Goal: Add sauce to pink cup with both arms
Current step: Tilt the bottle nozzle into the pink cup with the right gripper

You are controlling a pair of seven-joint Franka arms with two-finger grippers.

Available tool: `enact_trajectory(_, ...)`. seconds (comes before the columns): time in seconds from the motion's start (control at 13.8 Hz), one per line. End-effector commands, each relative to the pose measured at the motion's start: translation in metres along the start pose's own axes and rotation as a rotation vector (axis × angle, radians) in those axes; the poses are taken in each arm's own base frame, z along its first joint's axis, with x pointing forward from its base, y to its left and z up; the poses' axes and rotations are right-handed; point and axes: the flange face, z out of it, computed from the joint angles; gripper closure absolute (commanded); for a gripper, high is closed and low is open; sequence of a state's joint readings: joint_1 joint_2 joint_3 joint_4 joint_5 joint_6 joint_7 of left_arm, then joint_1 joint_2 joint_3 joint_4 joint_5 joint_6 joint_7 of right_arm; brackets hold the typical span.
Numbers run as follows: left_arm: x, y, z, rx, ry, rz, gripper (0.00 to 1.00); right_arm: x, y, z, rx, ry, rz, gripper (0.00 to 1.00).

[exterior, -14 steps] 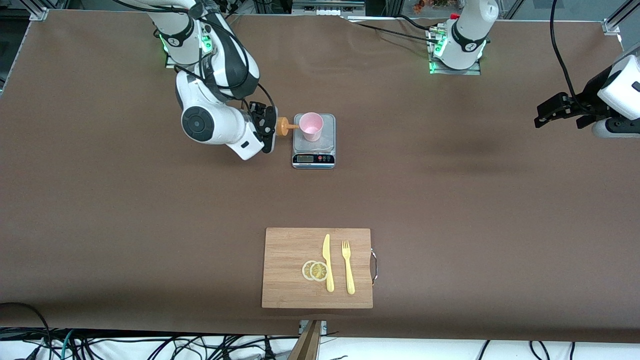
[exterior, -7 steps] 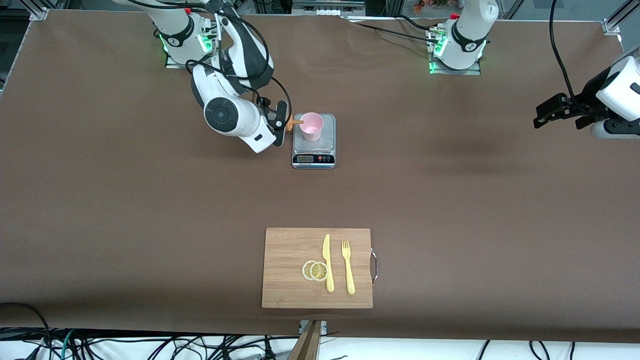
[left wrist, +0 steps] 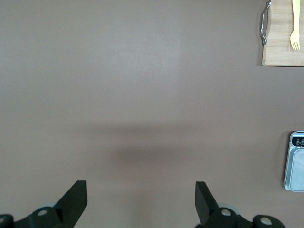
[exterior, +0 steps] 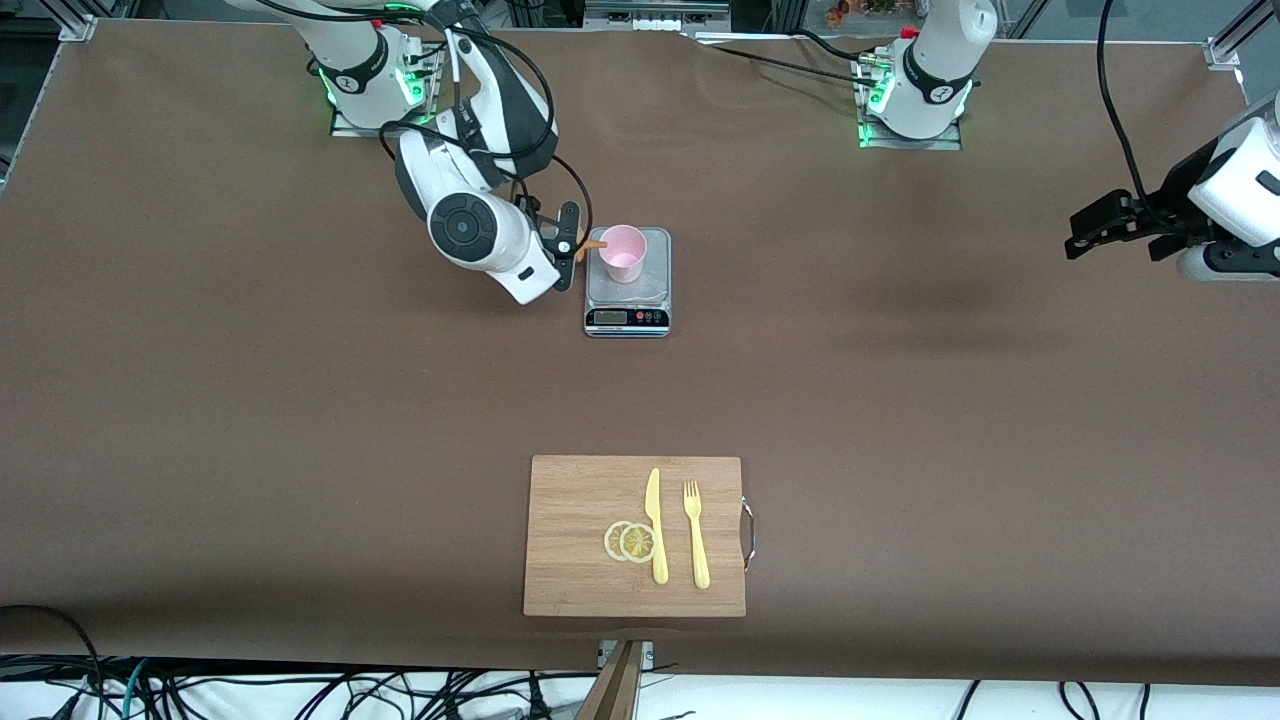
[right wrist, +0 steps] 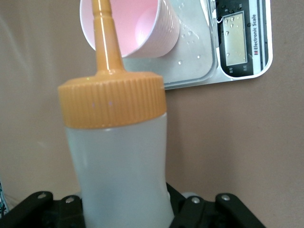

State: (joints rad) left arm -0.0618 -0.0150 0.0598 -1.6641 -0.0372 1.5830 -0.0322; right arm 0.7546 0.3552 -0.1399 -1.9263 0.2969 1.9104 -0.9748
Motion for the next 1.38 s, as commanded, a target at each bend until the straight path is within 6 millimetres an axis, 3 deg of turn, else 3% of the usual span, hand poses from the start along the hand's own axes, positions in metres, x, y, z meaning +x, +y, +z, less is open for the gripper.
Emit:
enact_trajectory(0.0, 0.004, 0.001, -0.005, 0.028, -0.001, 0.024, 0.0, 0.011, -0.006, -0.004, -0.03, -0.023, 0.003, 1.0)
enact_trajectory(1.31, 0.004, 0.015, -0.005, 0.045, 0.002, 0.052, 0.0, 0.024, -0.008, -0.012, -0.115, -0.115, -0.061, 1.0)
